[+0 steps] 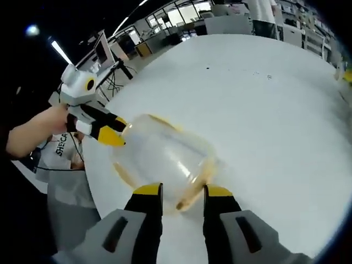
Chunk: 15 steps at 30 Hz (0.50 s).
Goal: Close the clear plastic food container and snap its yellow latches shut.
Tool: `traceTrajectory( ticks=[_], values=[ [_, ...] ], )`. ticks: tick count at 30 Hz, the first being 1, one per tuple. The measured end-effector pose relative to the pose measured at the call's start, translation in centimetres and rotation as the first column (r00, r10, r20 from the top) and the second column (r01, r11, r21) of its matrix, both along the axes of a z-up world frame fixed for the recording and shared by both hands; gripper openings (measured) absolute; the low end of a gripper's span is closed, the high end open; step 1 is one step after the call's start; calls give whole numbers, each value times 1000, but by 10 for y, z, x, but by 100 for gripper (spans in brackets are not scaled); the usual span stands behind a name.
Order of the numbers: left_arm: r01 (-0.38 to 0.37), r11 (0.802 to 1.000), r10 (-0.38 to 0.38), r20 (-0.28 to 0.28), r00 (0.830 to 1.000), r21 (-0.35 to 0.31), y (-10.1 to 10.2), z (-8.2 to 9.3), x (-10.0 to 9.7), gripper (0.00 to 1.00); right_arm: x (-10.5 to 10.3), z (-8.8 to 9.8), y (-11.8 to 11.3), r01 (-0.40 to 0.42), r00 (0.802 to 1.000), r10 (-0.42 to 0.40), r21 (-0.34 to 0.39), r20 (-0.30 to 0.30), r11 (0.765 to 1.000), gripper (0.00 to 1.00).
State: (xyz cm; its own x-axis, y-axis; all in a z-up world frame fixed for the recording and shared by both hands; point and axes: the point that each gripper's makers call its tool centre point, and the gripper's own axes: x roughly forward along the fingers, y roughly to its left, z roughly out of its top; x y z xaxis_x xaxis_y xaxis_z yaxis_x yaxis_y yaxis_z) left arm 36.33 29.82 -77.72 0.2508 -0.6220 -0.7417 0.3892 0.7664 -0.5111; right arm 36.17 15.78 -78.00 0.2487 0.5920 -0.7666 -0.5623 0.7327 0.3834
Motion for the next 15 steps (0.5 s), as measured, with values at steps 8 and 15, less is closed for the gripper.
traceTrajectory(
  ticks=[8,15],
  values=[
    [47,998,-48,6,999,47,10,2,7,22,-4,-1,5,25,999,-26,-22,-24,999,21],
    [89,994,-90,14,996,61,12,0,8,23,-6,-1,3,111,993,-112,-17,-41,994,20]
  ],
)
